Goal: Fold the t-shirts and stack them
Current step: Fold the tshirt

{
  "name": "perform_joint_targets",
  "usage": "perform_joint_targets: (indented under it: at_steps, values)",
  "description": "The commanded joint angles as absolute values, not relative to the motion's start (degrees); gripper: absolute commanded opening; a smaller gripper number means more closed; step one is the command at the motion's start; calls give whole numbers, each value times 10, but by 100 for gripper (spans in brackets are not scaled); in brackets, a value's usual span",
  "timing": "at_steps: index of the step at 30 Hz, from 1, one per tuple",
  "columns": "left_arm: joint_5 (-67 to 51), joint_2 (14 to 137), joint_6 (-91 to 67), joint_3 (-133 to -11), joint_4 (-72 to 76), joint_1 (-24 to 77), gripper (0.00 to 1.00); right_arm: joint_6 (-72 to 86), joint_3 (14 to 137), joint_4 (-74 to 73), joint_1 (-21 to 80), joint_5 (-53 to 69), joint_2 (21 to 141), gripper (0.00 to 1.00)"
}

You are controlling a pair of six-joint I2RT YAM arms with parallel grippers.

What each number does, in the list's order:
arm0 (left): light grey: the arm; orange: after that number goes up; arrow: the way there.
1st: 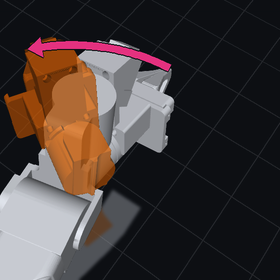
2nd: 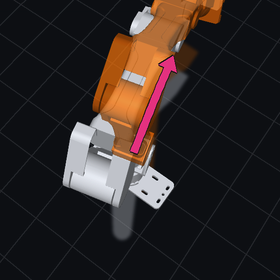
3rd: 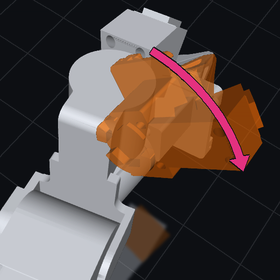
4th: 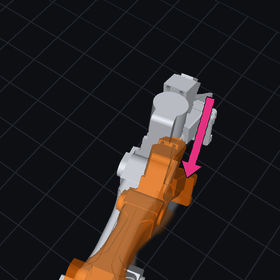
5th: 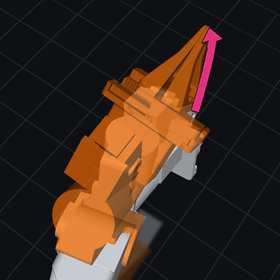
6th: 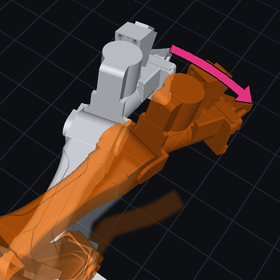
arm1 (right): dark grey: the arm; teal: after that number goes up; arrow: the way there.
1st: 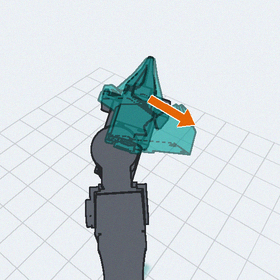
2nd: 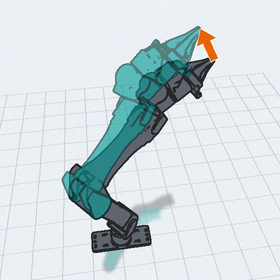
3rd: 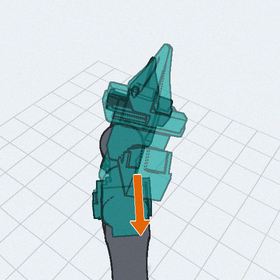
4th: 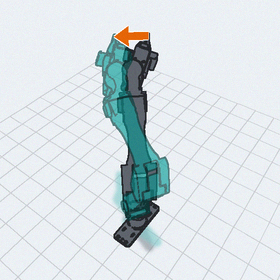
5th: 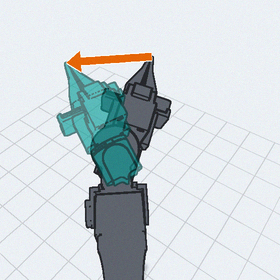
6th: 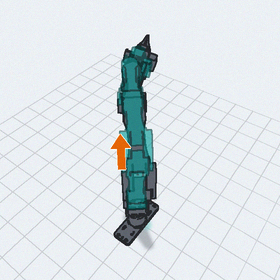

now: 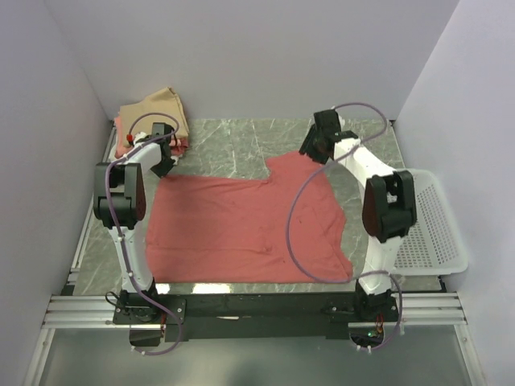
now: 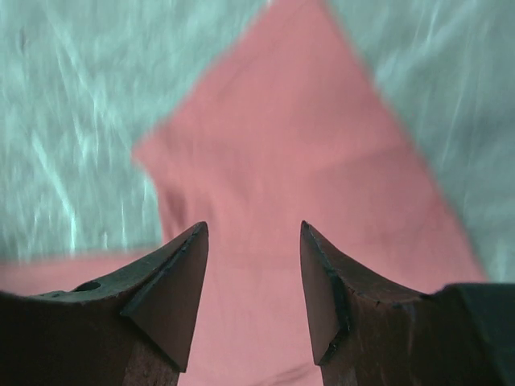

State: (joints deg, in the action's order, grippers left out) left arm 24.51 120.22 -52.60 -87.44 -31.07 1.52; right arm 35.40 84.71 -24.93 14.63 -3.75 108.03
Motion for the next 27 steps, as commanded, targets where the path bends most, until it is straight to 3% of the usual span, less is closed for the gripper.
perform_joint_targets:
  at_steps: [1,11,27]
  values:
    - [229,1180,-516,-867,-307,11,1,331,951,-307,115,-63,1164,56]
    - [209,1175,-505,-875,-301,10,1,309,1193,-424,85,-84,1340,56]
    - [192,1162,-501,-871,-293,9,1,306,1229,-458,105,-91,1384,55]
